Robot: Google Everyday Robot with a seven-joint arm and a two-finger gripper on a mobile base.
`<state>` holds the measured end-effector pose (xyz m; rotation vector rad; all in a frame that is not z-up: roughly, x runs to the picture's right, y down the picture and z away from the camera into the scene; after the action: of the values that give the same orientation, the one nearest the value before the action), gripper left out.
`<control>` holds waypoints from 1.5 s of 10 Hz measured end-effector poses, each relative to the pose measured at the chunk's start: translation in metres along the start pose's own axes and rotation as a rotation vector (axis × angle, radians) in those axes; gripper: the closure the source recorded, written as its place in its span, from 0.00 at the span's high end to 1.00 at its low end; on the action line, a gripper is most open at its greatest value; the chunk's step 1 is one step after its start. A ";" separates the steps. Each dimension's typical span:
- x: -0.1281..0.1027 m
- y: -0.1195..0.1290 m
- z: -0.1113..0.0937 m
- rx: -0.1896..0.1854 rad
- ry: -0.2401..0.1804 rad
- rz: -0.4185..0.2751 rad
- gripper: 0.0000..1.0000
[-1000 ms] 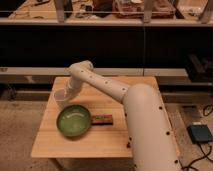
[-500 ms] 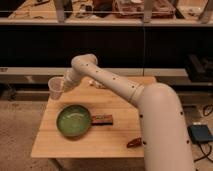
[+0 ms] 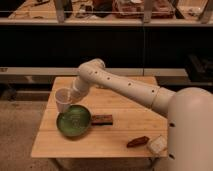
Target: Place the ceramic cup in the ceramic bowl
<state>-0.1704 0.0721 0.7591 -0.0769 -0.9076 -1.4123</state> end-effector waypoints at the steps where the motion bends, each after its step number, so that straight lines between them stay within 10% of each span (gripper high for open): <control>1: -0.016 0.004 -0.001 -0.016 -0.019 0.004 0.01; 5: -0.062 0.037 0.014 -0.147 -0.067 0.021 0.35; 9: -0.048 0.046 0.045 -0.222 -0.033 0.046 0.74; 12: -0.025 0.043 0.052 -0.257 0.024 0.048 0.80; 15: -0.015 0.021 0.042 -0.214 0.065 0.041 0.80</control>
<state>-0.1713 0.1121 0.7885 -0.2087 -0.6959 -1.4619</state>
